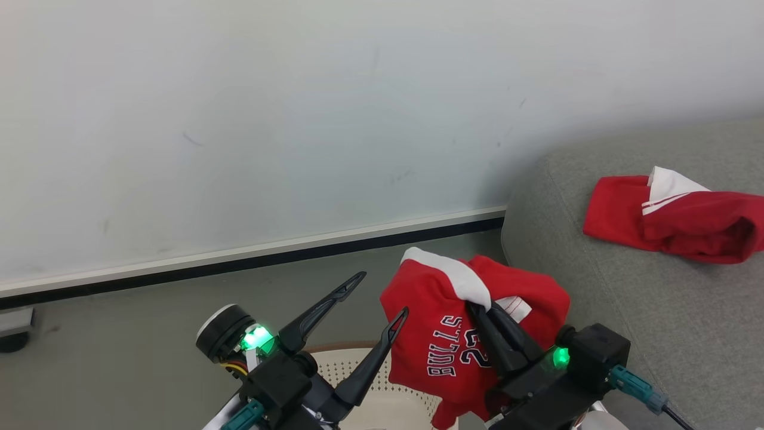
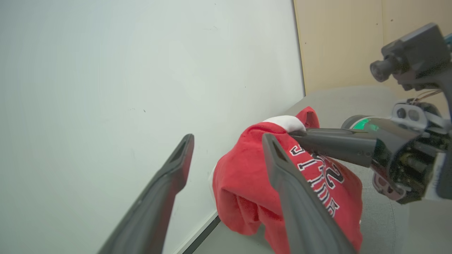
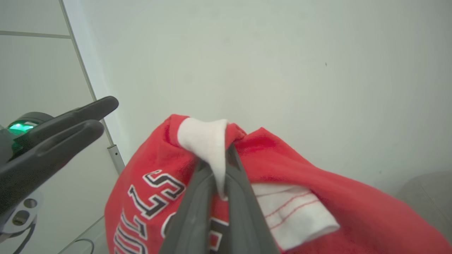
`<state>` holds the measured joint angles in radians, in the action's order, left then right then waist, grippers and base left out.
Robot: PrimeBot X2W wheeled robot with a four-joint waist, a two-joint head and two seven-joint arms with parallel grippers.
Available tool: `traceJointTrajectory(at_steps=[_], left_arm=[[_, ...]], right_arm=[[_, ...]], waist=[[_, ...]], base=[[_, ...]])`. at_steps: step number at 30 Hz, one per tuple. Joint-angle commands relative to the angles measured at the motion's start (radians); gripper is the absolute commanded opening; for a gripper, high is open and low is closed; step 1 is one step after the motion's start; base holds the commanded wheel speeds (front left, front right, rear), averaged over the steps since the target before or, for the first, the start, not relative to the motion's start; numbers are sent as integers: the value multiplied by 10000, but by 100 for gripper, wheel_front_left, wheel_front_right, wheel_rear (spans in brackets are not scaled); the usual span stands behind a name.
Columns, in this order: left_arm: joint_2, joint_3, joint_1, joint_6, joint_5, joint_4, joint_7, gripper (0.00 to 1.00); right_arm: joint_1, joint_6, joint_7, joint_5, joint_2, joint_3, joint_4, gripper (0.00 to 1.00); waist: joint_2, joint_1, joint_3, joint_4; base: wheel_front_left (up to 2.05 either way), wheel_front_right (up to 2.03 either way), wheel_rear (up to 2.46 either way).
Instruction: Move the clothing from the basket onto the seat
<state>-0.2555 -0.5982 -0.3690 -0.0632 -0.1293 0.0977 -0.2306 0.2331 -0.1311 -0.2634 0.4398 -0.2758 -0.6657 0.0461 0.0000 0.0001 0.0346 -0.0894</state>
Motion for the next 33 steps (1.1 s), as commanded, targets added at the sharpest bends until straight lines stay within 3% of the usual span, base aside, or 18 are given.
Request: traceJointTrajectory(at_steps=[1,11,17,33], left_arm=[[-91,-8,95,46,-50,4,12,100],[-254,-11,50,116,-74,188,163,100],[-360,-50,-179,81,-71,266,218,100],[-475,-376,-832,-143,3,399,412,100]], right_arm=[[-135,6,-5,-66,-18,129,-76,0],[-62,6,-5,-261,85,577,-372,0],[-26,6,-5,-407,192,870,-684,0],[-243,5,-7,-925,756,1844,-1610,0]], waist=[[0,-1,-22,-45],[0,-1,-333,-825],[0,-1,-700,-1994],[0,-1,-1746,-4277]], base=[[0,0,0],[0,0,0],[0,0,0],[0,0,0]])
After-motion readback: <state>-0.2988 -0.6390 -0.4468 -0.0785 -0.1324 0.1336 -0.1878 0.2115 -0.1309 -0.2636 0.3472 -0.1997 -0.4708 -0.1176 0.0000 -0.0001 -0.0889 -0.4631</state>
